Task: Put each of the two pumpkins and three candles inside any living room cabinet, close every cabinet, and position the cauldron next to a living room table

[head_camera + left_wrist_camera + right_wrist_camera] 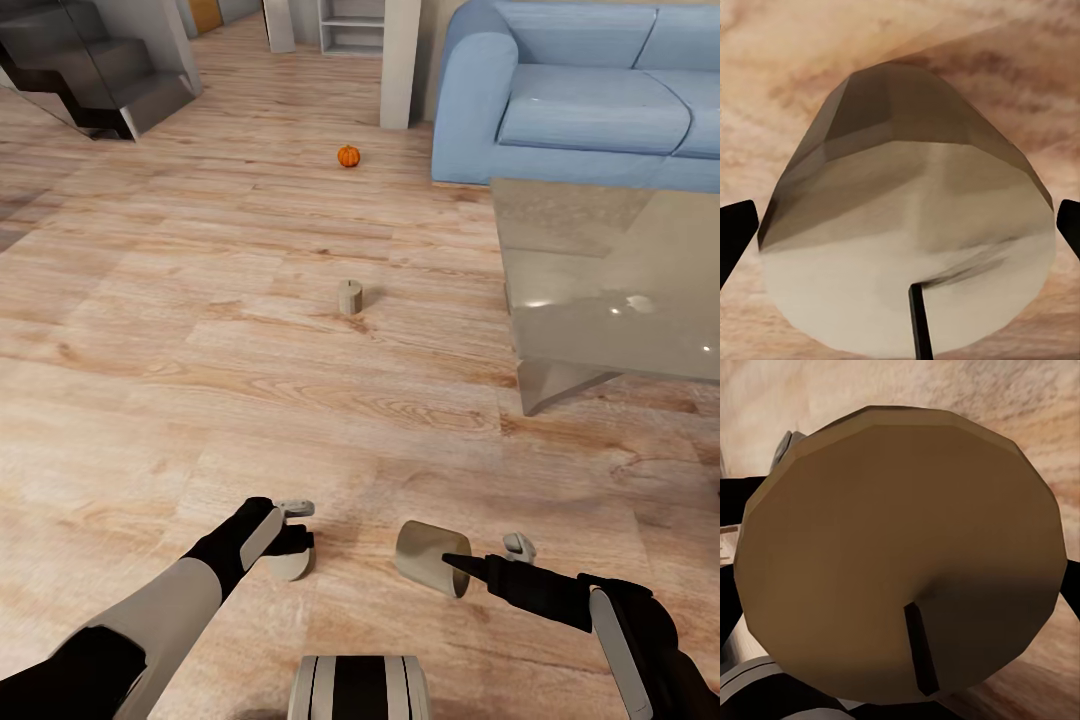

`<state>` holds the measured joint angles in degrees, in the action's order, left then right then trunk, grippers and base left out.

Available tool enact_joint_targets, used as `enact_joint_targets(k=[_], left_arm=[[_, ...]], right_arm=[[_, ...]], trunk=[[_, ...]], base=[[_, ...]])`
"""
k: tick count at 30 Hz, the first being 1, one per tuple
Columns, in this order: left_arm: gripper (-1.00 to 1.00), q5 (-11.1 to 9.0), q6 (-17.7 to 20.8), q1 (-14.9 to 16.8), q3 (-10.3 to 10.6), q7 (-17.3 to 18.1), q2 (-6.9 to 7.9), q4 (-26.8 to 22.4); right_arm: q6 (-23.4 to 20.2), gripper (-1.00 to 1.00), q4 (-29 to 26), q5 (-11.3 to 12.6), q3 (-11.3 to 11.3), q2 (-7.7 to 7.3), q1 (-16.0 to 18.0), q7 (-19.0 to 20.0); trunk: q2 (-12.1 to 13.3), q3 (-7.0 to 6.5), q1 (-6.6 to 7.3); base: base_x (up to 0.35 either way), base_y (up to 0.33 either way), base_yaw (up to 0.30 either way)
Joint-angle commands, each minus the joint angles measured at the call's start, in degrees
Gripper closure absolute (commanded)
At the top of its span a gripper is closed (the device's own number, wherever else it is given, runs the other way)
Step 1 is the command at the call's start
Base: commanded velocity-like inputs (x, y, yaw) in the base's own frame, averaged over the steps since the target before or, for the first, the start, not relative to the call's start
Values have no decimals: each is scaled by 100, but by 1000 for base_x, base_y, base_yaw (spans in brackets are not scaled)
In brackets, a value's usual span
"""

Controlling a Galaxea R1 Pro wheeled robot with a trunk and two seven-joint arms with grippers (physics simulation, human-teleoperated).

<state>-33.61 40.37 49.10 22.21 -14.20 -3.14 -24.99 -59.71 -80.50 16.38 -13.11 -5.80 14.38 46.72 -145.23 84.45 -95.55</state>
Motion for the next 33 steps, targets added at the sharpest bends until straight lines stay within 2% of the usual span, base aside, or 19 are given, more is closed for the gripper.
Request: enact_joint_targets(k=[1,11,12,33], left_arm=[[-100,-49,15,3,40,-54,5,-7],[-100,-43,7,3,43,-51,0,-23],[100,-44,7,3,44,-50,-1,-23],[100,-48,8,-5,38,-34,17,-66]], right_arm=[[-29,100,-1,-12,-7,1,3,36],[-29,100,-1,-12,-7,1,3,31],[-29,100,-1,-12,-7,1,3,30],[-29,100,-1,-20,-10,0,3,25]], trunk=[[-1,4,1],[-1,4,1],[-1,4,1],[-1,4,1]], base=[[0,0,0],[0,0,0],[0,0,0],[0,0,0]])
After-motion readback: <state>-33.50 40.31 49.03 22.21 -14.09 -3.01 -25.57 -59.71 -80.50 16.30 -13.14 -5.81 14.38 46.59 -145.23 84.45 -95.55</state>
